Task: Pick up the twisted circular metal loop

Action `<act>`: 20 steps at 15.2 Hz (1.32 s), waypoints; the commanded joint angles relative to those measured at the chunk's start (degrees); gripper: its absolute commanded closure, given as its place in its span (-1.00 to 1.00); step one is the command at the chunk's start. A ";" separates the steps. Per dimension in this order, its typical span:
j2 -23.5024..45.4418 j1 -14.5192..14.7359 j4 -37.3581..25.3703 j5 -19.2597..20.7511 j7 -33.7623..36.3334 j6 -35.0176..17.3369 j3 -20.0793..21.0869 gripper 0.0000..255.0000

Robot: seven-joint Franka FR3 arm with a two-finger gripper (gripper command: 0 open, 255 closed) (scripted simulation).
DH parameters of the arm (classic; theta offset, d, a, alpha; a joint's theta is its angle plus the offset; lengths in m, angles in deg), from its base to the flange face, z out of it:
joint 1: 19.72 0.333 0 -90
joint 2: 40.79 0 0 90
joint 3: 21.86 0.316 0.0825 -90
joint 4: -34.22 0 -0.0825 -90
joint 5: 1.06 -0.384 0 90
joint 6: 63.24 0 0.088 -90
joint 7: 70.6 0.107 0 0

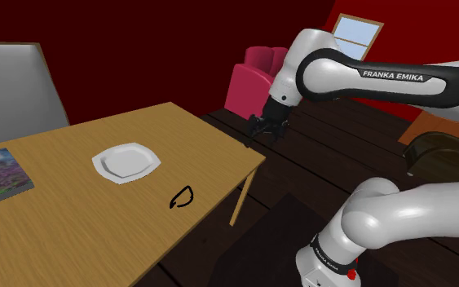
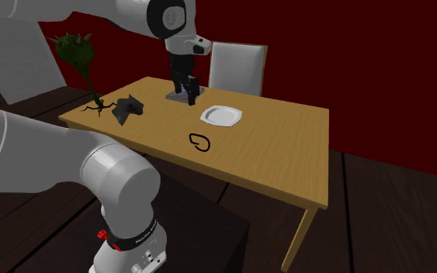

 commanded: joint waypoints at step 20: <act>46.48 -13.89 -4.61 17.17 61.76 -46.46 25.11 -1.00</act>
